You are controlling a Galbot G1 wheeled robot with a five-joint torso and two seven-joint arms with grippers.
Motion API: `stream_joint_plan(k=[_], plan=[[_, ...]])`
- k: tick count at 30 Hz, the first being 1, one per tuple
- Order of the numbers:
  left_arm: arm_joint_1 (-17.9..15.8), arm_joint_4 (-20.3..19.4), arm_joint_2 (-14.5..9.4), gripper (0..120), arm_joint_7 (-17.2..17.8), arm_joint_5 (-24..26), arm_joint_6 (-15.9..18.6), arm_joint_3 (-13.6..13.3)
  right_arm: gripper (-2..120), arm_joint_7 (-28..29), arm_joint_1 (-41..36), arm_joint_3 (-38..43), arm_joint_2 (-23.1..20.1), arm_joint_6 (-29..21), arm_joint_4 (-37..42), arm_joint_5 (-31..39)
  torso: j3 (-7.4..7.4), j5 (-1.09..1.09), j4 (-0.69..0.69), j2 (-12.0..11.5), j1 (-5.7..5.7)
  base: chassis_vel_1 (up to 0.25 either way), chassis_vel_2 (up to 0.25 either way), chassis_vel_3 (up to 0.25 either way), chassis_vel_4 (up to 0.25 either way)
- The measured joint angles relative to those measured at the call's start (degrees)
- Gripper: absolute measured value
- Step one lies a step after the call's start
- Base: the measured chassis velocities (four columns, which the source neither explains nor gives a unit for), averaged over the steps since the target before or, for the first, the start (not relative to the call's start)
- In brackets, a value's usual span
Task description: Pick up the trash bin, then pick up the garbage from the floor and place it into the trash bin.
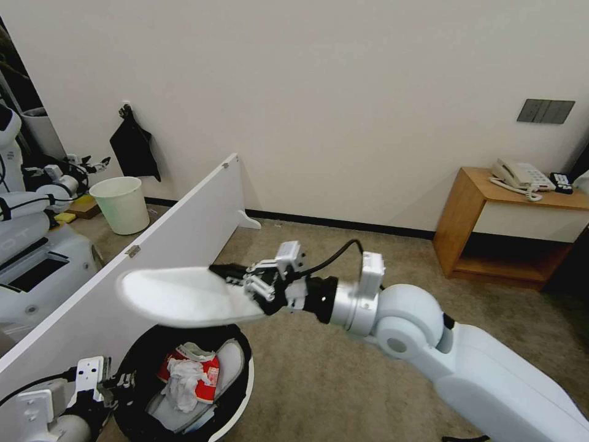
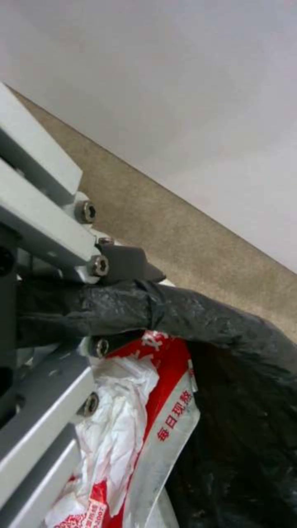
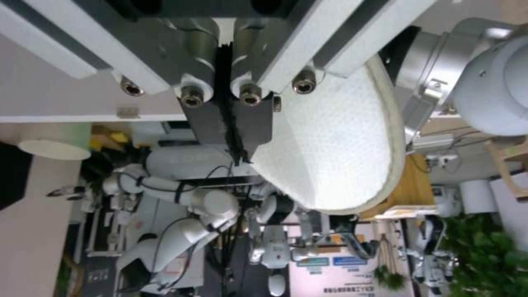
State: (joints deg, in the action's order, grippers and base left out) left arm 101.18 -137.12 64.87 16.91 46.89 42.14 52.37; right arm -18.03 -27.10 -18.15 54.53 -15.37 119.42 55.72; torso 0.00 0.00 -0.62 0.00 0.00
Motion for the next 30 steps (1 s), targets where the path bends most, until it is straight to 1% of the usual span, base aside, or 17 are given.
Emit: stream_joint_plan(k=[11,20,30], plan=[[0.1,-0.33,-0.05,3,0.05,0.1,0.0,0.02,0,0.0,1.3,-4.77,1.88,0.21,-2.15,-0.16,0.0,0.0,-0.01,0.0,0.0,0.0,0.0,0.0,0.0],[0.47,-1.03,-0.09,3,0.14,0.42,0.0,0.2,0,-0.02,0.42,-8.5,3.04,0.76,-6.22,-1.83,0.0,0.0,-0.01,0.0,0.0,0.0,0.0,0.0,0.0],[0.76,-1.65,-0.19,3,0.31,1.18,0.0,0.76,0,-0.11,-0.61,-10.64,4.3,1.38,-10.54,-3.48,0.0,0.0,0.0,0.0,0.0,0.0,0.0,0.0,0.0]])
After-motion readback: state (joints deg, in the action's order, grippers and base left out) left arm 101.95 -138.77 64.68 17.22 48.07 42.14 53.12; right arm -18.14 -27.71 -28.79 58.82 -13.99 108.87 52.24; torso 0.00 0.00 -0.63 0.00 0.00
